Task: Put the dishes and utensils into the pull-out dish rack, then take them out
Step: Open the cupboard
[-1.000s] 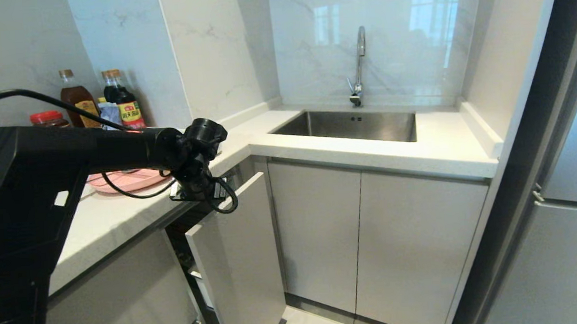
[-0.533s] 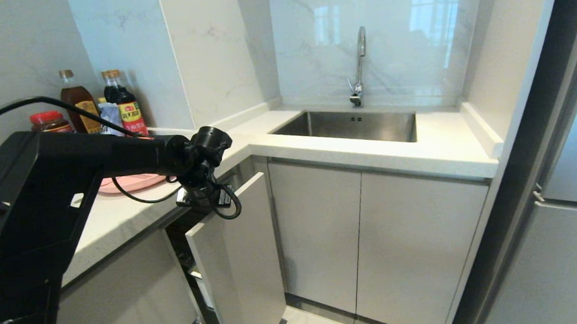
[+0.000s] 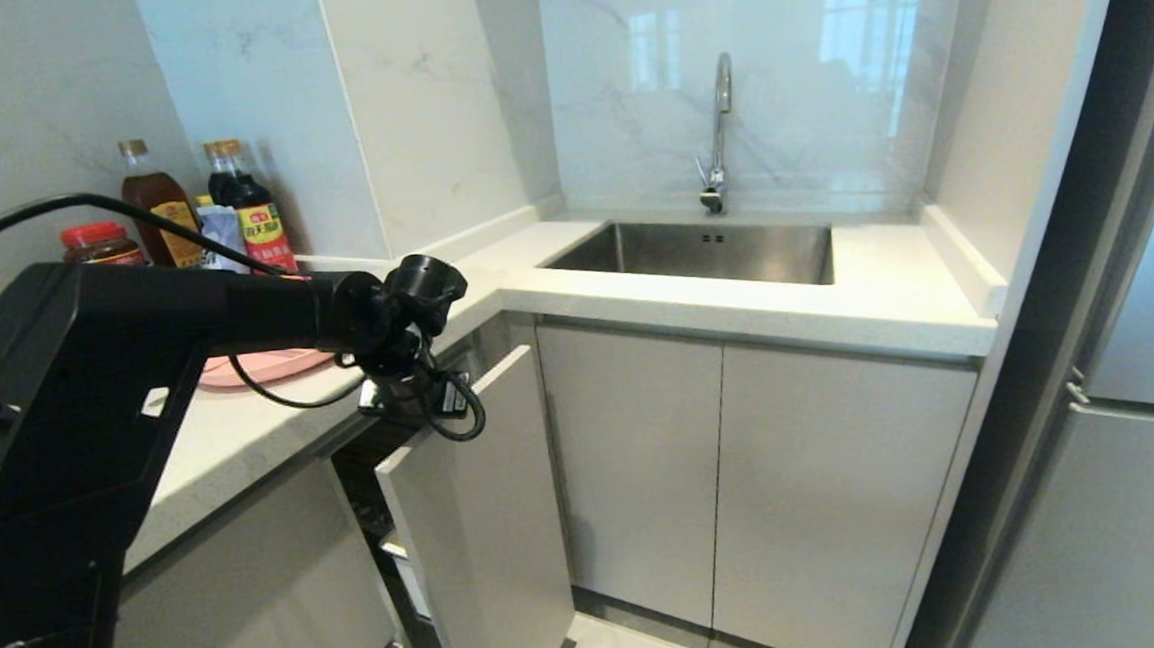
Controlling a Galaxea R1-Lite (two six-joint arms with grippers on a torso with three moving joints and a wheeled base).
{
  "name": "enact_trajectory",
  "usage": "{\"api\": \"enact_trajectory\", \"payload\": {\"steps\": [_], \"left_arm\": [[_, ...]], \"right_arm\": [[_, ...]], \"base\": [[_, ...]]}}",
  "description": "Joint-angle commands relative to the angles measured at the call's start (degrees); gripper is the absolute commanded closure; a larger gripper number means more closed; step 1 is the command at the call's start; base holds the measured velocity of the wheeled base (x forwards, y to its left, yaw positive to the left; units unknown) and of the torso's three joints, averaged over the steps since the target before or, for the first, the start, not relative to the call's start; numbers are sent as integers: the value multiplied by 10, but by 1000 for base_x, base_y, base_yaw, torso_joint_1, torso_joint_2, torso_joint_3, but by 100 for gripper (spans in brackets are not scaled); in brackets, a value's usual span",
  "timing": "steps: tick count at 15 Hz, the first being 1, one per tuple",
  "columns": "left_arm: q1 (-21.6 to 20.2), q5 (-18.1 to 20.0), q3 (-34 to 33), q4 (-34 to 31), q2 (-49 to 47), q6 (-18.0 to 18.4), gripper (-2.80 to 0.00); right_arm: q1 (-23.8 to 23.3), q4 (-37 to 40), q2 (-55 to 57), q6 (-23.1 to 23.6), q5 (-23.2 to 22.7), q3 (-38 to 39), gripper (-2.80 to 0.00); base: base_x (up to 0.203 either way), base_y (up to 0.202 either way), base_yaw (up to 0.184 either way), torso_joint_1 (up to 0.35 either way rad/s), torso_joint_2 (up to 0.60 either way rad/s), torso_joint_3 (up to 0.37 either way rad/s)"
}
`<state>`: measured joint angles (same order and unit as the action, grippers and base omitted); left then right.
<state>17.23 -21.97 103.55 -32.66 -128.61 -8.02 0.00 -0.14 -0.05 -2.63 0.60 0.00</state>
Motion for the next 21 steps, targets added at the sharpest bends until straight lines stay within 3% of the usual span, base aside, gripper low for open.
{"api": "enact_trajectory", "payload": {"steps": [1, 11, 12, 15, 18, 21], "left_arm": [[6, 0, -6, -2, 7, -1, 0], [59, 4, -52, 0, 31, -2, 0], [63, 13, -56, 1, 34, -2, 0], [70, 101, -66, -3, 54, -2, 0], [79, 113, -78, -2, 60, -2, 0], [93, 167, -87, -2, 74, -2, 0]], "right_arm": [[0, 0, 0, 0, -1, 0, 0], [0, 0, 0, 0, 0, 0, 0], [0, 0, 0, 0, 0, 0, 0], [0, 0, 0, 0, -1, 0, 0], [0, 0, 0, 0, 0, 0, 0], [0, 0, 0, 0, 0, 0, 0]], "base": [[0, 0, 0, 0, 0, 0], [0, 0, 0, 0, 0, 0], [0, 0, 0, 0, 0, 0], [0, 0, 0, 0, 0, 0], [0, 0, 0, 0, 0, 0], [0, 0, 0, 0, 0, 0]]}}
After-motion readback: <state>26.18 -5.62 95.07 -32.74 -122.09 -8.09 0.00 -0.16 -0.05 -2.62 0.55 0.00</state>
